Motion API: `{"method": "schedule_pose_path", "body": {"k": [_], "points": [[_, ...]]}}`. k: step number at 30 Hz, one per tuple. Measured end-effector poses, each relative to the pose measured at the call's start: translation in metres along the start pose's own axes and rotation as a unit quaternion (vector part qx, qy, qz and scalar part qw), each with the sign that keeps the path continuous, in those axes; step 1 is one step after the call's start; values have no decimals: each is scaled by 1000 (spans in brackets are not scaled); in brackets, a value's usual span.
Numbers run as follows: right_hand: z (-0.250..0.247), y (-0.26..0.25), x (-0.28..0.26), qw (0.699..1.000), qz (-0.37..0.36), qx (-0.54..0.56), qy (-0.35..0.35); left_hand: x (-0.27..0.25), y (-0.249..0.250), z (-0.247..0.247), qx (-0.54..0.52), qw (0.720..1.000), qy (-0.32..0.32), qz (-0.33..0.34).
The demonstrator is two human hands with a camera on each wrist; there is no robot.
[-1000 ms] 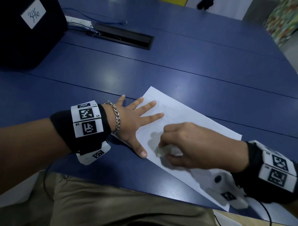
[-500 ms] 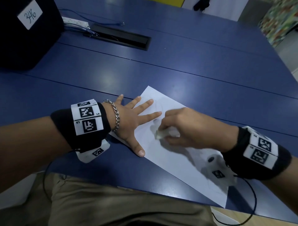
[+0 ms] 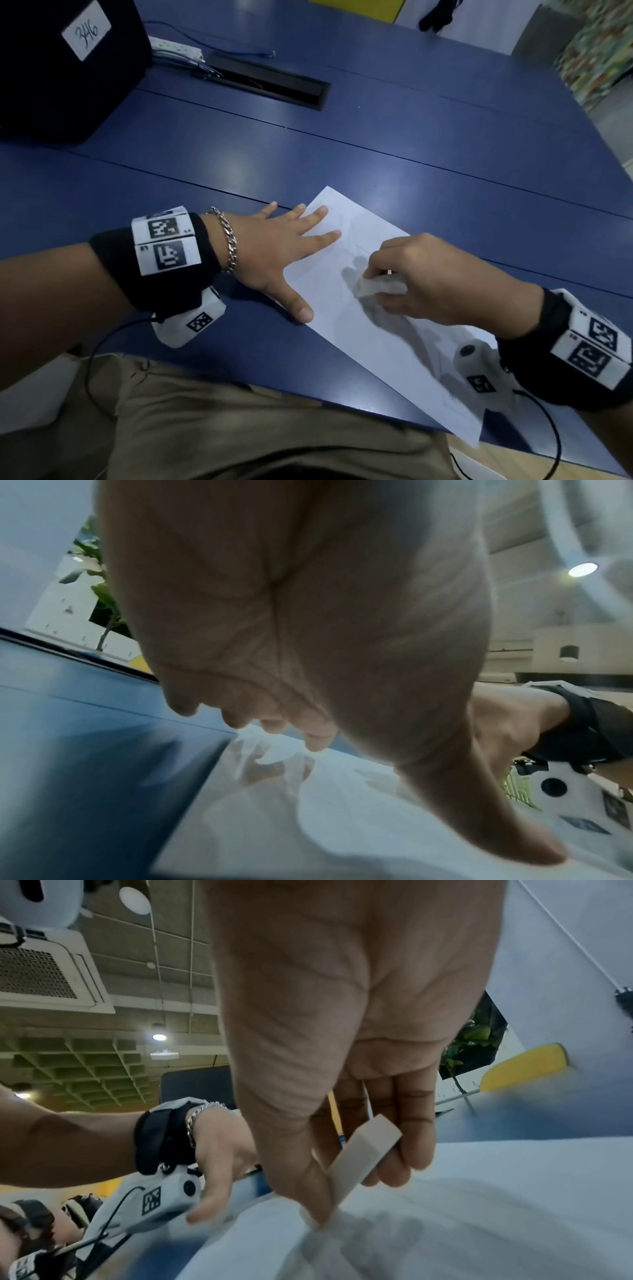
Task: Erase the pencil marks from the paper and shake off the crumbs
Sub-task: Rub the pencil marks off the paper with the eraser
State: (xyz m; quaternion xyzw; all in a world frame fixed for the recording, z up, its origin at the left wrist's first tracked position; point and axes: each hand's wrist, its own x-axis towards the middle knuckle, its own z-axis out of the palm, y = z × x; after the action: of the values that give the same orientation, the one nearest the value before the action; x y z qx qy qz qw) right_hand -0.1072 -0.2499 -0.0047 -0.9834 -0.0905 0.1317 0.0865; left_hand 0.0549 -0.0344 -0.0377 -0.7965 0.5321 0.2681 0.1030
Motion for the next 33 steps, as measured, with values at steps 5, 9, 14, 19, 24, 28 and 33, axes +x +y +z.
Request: {"method": "schedule_pose_path", "body": {"k": [5,9,14,19,24,28,33], "points": [[-10,-15,16,999,-38,19,0,-2,-6,4,11,1000,5,6],[-6,-23,40,997,-65,30,24,1,-7,6,5,1000,13,-5],[-4,-22,46,996,-73,34,27,4,-9,8,4,999,-1,-43],[-7,-23,43,990,-105,64,-71,4,-6,5,6,998,-17,-62],[-10,-11,56,997,-66,33,19,4,-6,5,12,998,-26,-64],[-9,-26,43,987,-123,59,-89,2,-3,3,4,997,-30,-67],[-14,-15,59,996,-91,20,-10,1,-4,2,13,997,-33,-66]]}}
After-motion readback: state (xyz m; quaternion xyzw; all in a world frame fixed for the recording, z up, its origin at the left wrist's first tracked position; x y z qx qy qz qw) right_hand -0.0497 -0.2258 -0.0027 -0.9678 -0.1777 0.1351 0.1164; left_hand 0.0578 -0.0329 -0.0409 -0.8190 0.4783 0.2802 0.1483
